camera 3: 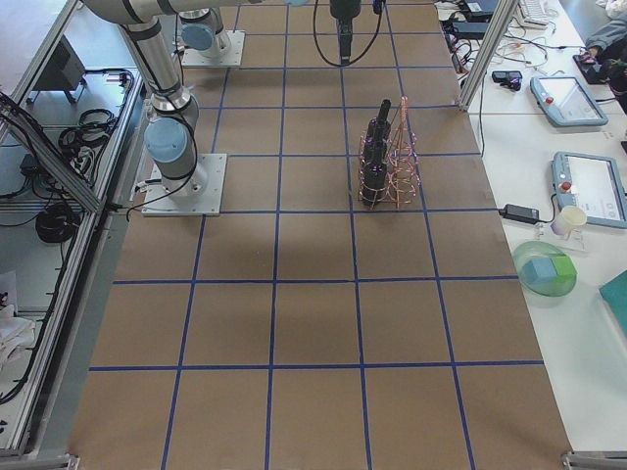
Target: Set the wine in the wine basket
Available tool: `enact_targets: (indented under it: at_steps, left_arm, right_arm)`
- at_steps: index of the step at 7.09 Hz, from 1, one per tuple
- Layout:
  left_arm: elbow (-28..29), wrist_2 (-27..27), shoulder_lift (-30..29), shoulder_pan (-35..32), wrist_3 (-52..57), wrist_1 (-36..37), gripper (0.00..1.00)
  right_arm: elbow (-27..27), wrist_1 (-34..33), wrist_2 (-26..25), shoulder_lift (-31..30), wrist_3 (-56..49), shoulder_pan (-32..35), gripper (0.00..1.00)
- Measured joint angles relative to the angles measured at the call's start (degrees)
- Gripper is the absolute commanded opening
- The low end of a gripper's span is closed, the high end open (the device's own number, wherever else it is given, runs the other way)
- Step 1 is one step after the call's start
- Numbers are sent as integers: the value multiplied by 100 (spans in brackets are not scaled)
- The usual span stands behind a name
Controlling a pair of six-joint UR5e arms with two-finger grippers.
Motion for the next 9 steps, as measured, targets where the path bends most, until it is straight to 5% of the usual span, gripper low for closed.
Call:
enact_targets:
  at_steps: [3,9]
  left_arm:
    - [-17,-18,1,-2,-2,10,100]
    - [-26,9,8,9,-5,-21,100]
  right_arm:
    - [456,-619,-31,-48,-82,42,100]
    - [509,-624,-23,-106,-94,45,100]
